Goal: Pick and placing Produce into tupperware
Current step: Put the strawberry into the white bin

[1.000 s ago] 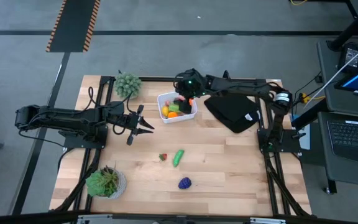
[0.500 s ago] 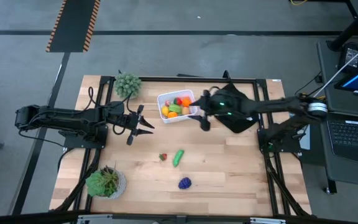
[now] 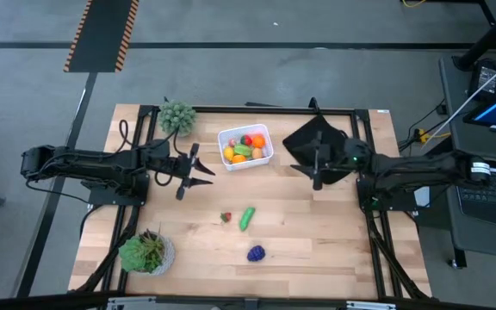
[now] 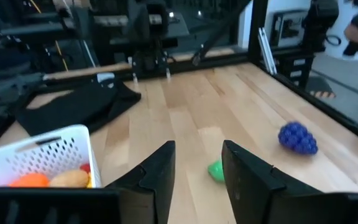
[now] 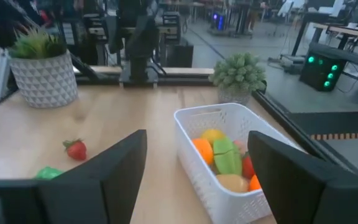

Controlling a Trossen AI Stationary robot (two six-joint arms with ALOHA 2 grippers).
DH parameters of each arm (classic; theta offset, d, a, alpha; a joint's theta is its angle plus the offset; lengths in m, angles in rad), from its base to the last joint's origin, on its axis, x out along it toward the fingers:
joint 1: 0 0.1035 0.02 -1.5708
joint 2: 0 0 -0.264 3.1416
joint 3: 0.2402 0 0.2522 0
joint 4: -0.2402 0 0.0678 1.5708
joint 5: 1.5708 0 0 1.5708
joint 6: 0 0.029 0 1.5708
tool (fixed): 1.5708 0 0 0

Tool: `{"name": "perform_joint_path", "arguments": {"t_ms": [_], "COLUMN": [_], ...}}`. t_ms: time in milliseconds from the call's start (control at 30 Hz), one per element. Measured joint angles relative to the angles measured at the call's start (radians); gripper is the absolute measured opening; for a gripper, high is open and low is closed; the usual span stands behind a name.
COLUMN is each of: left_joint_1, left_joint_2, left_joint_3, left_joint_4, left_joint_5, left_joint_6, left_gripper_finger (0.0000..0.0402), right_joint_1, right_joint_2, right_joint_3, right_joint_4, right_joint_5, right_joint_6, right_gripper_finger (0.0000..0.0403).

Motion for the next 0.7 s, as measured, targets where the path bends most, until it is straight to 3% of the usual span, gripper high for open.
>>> {"name": "perform_joint_path", "arguments": {"t_ms": [167, 467, 700], "left_joint_1": [-0.005, -0.134, -0.268], "left_joint_2": [0.000, 0.000, 0.079], "left_joint_3": [0.000, 0.001, 0.117], "left_joint_4": [0.045, 0.039, -0.151], "left_joint_5": [-0.020, -0.229, -0.428], "left_joint_6": [-0.035, -0.108, -0.144], "left_gripper_finger": [0.0129, 0.0127, 0.0112], "right_joint_1": [0.000, 0.000, 0.000], "right_joint_2": [-0.002, -0.001, -0.001], "right_joint_3": [-0.103, -0.121, -0.121], "right_joint_4": [0.110, 0.133, 0.127], "right_joint_5": [-0.001, -0.001, -0.001], "right_joint_6": [0.064, 0.065, 0.064], "right_gripper_finger": [0.0281, 0.0281, 0.0281]}}
